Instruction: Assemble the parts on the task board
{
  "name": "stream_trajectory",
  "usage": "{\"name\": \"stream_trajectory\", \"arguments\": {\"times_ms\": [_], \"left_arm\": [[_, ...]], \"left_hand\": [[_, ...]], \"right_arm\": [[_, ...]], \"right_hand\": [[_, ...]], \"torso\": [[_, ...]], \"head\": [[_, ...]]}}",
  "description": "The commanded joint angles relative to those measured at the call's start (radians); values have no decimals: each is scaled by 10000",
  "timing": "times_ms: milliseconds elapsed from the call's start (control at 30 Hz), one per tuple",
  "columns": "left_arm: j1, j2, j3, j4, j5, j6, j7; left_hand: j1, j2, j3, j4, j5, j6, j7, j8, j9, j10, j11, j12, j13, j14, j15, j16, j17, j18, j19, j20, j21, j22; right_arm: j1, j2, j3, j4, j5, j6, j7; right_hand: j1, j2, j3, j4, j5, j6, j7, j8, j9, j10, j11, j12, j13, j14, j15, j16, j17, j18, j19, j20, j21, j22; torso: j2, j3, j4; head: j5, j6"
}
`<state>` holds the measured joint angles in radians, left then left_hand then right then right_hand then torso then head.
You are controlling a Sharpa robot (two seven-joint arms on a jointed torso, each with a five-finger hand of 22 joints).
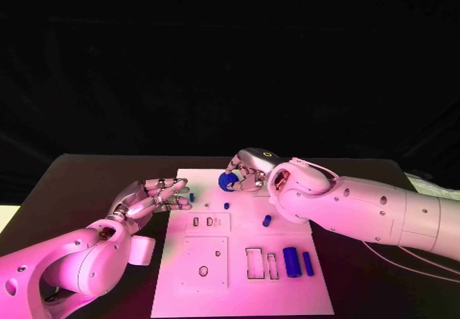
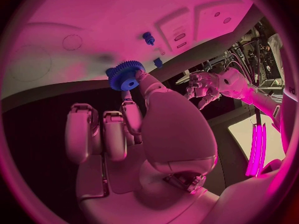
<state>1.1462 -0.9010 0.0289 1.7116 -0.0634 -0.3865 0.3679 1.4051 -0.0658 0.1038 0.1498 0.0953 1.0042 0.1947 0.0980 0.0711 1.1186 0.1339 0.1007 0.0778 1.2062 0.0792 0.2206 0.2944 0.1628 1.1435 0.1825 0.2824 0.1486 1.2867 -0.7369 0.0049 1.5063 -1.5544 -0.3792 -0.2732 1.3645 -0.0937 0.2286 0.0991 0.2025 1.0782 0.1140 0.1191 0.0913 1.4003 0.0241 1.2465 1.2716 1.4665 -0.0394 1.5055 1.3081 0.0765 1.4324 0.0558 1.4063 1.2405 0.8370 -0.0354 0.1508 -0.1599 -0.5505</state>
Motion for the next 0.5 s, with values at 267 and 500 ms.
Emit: {"name": "stream_trajectory", "arguments": {"times_ms": [267,500], "left_arm": [[12,36,8,41,-238,177,78],[12,47,8,27,-246,166,82]], "left_hand": [[23,54,4,-49,-41,9,32,-42,-9,-1,45,-54,-16,-72,-2,-21,11,163,65,-23,-54,7],[17,44,1,-68,-46,-3,35,-60,-12,-13,51,-74,-19,-77,2,-33,32,161,65,-22,-60,7]], "right_arm": [[-20,587,-121,-514,-308,618,-303],[-37,797,-155,-661,-381,487,-322]], "right_hand": [[-52,31,167,-47,-105,-66,36,-82,-25,-78,52,-94,-60,776,-44,-9,1325,-95,26,39,15,-30],[-92,-37,268,-83,-130,-235,111,-217,-74,-174,113,-230,-145,769,-1,-29,1299,-94,13,71,8,-38]], "torso": [[1,15,-10],[6,23,-10]], "head": [[7,-76],[15,-47]]}}
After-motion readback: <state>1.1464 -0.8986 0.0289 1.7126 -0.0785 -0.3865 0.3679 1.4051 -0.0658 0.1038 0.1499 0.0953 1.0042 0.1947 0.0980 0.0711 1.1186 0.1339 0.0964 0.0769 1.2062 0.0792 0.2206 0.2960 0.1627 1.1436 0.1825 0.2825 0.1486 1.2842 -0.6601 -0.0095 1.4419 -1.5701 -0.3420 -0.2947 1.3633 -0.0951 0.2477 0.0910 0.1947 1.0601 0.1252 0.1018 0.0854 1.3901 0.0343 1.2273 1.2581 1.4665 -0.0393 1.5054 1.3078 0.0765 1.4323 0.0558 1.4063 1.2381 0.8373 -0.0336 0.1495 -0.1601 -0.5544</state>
